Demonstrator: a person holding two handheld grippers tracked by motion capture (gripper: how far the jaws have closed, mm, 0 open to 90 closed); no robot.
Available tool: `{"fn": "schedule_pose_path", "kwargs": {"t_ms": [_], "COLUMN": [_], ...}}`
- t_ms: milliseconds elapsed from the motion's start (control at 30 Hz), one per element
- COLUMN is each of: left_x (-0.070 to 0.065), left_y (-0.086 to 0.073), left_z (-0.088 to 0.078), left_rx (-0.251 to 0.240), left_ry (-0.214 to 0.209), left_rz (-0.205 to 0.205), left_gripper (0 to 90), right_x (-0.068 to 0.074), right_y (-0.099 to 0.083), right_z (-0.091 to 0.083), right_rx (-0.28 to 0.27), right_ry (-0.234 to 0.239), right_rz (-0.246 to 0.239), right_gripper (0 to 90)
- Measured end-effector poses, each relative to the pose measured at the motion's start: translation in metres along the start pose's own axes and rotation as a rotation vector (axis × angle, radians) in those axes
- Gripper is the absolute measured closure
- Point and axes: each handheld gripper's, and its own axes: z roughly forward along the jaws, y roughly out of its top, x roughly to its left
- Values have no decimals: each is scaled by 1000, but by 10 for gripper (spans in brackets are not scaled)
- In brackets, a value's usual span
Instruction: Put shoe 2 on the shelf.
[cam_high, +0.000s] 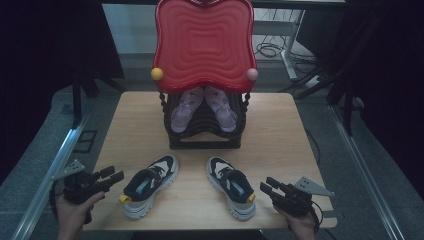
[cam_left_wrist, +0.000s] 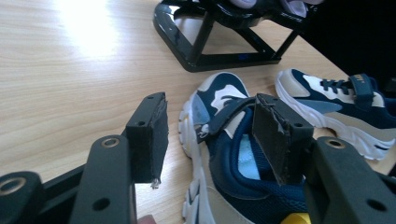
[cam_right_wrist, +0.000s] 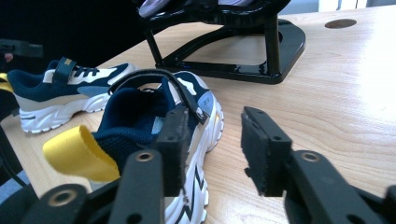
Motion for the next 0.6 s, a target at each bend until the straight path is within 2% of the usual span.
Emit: {"fn": "schedule_pose_path", "kwargs": {"t_ms": [300, 467, 600], "left_x": [-4, -9, -9], "left_y": [-1, -3, 2], "left_z": [4, 18, 24], "left_rx": [10, 66, 98], "left_ry": [-19, -49, -66], "left_rz": [14, 46, 90], "left_gripper": [453, 456, 477], "right_x": [-2, 0, -2], "right_y": [-1, -2, -2], "right_z": [4, 4, 5], "right_rx": [5, 9, 8], "right_ry": [-6, -4, -9], "right_rz": [22, 24, 35], "right_gripper": [532, 519, 517]}}
